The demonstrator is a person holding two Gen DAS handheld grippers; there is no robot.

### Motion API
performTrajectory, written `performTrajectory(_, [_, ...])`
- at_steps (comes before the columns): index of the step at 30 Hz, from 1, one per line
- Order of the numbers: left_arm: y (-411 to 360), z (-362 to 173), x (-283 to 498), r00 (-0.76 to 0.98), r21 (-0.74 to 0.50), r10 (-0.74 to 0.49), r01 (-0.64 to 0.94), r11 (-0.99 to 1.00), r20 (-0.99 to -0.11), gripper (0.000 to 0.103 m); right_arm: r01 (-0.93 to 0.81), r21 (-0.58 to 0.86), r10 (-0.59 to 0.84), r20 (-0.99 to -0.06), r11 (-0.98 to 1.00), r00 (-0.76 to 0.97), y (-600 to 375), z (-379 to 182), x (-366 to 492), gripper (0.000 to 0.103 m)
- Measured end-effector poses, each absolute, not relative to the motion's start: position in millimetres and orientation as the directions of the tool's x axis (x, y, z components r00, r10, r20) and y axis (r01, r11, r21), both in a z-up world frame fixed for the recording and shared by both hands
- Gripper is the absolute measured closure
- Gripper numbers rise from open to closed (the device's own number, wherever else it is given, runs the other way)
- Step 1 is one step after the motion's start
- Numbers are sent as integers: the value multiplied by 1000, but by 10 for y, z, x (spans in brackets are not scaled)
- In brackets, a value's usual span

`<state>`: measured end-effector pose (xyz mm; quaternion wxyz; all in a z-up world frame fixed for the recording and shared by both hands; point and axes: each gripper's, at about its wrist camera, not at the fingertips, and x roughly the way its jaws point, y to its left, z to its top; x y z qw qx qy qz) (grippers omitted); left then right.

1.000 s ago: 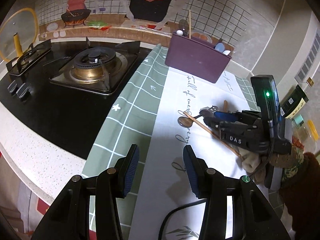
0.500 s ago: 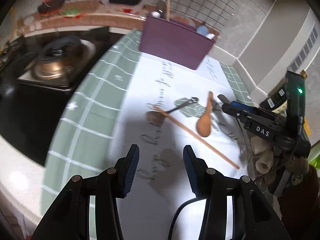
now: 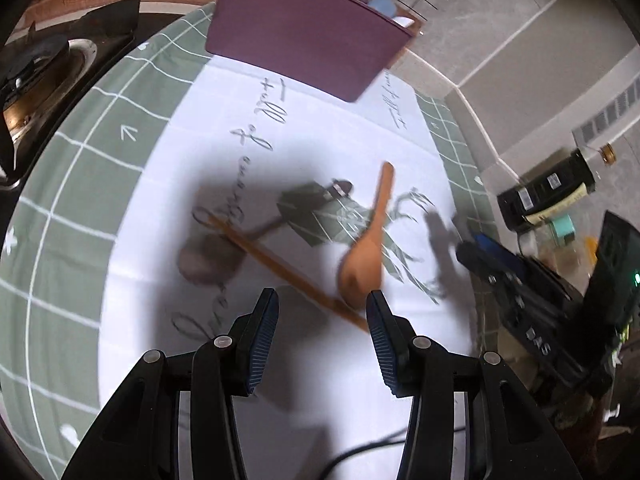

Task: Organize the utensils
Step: 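Grasp the silver metal spatula by its handle with the right tool, then grasp another wooden chopstick with the left tool while the right tool holds the spatula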

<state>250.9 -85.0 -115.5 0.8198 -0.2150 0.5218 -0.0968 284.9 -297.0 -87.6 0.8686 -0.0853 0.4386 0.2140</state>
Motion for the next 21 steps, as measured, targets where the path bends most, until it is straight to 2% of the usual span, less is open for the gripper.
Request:
performTrajectory(11, [-780, -1186, 3023, 433, -369, -306, -67, 927, -848, 56, -460, 60, 321, -796, 886, 514, -2730, -937, 2914, 74])
performTrajectory(19, [-1091, -1182, 3079, 432, -178, -174, 32, 984, -885, 57, -420, 58, 302, -784, 906, 542, -2823, -925, 2976, 74])
performTrajectory(21, [-1098, -1185, 3012, 434, -120, -120, 26, 992, -893, 62, -405, 54, 291, -783, 913, 550, -2859, -931, 2980, 74])
